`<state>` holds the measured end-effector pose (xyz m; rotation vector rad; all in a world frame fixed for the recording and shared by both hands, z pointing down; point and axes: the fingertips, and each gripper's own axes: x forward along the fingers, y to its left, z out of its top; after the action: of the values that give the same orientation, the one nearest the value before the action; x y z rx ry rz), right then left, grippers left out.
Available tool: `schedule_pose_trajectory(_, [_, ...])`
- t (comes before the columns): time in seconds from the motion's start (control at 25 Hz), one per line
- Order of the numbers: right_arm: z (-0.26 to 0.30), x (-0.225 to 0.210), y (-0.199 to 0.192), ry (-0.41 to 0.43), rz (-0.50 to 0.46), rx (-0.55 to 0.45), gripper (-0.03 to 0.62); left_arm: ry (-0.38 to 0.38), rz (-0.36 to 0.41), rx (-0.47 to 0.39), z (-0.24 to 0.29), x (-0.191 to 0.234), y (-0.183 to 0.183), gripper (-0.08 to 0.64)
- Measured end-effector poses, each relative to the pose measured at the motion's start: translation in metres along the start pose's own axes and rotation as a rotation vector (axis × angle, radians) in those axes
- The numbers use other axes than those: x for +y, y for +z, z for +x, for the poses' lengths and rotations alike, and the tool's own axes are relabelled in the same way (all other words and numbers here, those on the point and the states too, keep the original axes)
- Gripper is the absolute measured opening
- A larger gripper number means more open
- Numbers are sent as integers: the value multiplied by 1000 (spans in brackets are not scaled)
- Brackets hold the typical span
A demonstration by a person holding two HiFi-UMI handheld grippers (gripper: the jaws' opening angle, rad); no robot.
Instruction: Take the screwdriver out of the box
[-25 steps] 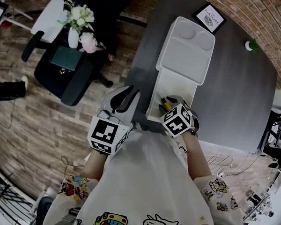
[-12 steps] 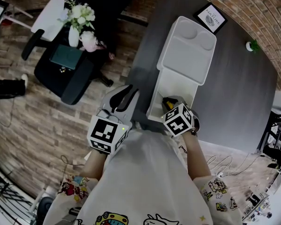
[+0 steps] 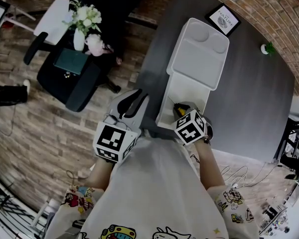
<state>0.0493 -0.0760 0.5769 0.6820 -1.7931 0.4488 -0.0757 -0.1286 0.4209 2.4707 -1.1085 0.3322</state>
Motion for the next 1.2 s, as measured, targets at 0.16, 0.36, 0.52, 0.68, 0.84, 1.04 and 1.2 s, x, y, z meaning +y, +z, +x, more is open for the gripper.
schedule_pose_trajectory(0.16, [-5, -3, 2, -14, 3, -14, 77, 1, 6, -8, 0, -1, 2, 77])
schedule_pose_trajectory(0.36, [-16, -9, 9, -35, 21, -50, 77, 8, 15, -21, -3, -2, 6, 77])
schedule_pose_trajectory(0.52, [-28, -17, 16, -56, 45, -88, 77, 14, 21, -36, -7, -4, 9, 77])
schedule_pose_trajectory(0.68, [-45, -28, 24, -87, 66, -131, 77, 15, 26, -45, -9, -8, 14, 77])
schedule_pose_trajectory(0.84, [-62, -39, 32, -120, 90, -175, 77, 14, 31, -60, -9, -9, 20, 77])
schedule_pose_trajectory(1.04, [-84, -49, 43, -156, 108, -239, 77, 11, 48, -81, -10, -10, 31, 77])
schedule_pose_trajectory(1.2, [-103, -58, 51, -194, 122, -289, 77, 1, 67, -99, -8, -12, 43, 77])
